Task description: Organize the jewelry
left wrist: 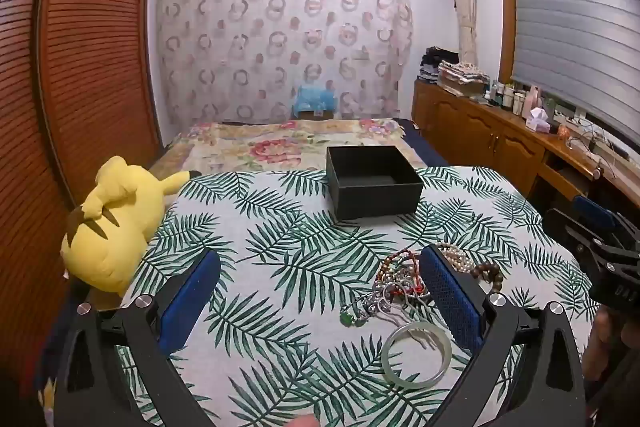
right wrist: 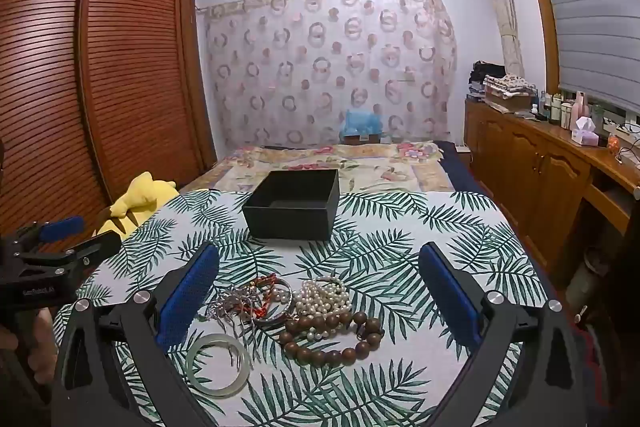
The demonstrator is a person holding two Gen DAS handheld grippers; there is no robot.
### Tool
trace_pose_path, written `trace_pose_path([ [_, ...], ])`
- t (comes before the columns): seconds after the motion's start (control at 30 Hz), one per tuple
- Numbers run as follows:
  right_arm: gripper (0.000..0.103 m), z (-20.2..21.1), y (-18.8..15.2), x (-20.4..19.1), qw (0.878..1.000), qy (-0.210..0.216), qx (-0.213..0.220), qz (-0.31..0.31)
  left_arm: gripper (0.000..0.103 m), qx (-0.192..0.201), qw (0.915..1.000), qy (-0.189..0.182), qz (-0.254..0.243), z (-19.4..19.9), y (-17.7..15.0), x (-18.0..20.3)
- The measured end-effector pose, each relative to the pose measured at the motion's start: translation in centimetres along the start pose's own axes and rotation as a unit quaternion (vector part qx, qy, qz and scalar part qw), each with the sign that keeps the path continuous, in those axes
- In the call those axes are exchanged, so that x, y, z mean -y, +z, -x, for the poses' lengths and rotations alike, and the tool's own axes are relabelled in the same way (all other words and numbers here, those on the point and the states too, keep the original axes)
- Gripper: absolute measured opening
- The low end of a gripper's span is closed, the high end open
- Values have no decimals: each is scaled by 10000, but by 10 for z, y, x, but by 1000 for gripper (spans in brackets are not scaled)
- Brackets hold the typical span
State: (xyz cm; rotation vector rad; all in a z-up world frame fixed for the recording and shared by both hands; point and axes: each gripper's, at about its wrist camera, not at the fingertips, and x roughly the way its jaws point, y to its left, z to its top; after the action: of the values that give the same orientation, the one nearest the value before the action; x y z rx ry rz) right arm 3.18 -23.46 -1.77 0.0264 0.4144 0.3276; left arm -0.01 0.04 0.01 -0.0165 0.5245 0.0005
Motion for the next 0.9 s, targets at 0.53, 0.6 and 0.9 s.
trace_pose_path([
  [0.53, 100, 1, 0, 0, 10000, 18, -4, -30, 97, -31, 10000, -6, -29, -1, 0, 1],
  [0.6, 100, 1, 0, -1, 10000, 17, -4, -32, 97, -28, 10000, -11, -22, -1, 0, 1],
  [0.9, 100, 1, 0, -1, 10000, 25, 6, -29, 97, -9, 10000, -7, -19, 1, 2, 9],
])
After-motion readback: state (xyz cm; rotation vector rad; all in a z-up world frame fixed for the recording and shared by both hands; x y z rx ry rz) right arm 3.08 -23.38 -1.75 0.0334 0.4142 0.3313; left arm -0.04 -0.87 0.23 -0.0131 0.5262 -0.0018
